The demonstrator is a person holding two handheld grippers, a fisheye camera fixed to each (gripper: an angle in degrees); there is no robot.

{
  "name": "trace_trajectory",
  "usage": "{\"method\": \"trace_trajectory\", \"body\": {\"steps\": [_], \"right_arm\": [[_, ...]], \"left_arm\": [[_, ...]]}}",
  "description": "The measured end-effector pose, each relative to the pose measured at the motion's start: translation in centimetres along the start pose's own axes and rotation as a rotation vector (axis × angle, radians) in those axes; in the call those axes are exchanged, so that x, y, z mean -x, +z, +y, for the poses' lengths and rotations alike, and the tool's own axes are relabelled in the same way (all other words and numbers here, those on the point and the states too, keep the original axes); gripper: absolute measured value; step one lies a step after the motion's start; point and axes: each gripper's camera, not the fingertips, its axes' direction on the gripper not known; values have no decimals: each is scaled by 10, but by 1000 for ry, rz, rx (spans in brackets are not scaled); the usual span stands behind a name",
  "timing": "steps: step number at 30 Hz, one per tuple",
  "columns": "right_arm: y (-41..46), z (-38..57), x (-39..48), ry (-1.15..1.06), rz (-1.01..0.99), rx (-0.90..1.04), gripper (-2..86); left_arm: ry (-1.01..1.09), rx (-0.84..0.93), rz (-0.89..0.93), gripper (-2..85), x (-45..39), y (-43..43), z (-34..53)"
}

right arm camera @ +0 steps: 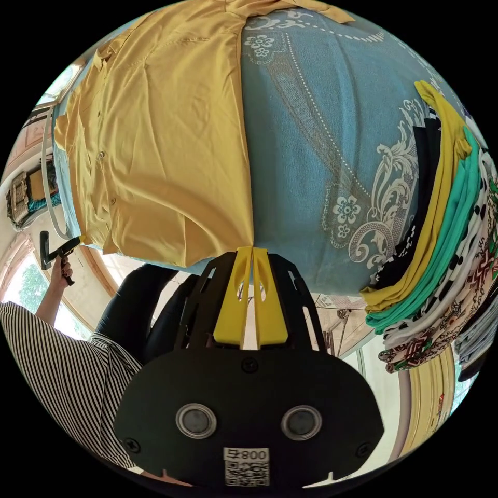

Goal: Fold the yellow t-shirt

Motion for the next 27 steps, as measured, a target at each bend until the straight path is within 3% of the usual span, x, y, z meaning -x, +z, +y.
{"method": "trace_trajectory", "body": {"steps": [11, 22, 27], "right_arm": [[-15, -1, -3, 32, 8, 15, 0], [-5, -1, -9, 64, -18, 55, 2], [4, -6, -9, 65, -44, 73, 7]], "left_arm": [[5, 5, -188, 3, -15, -16, 11], [-49, 25, -114, 8, -18, 5, 23], [-56, 3, -183, 15, -26, -1, 29]]}}
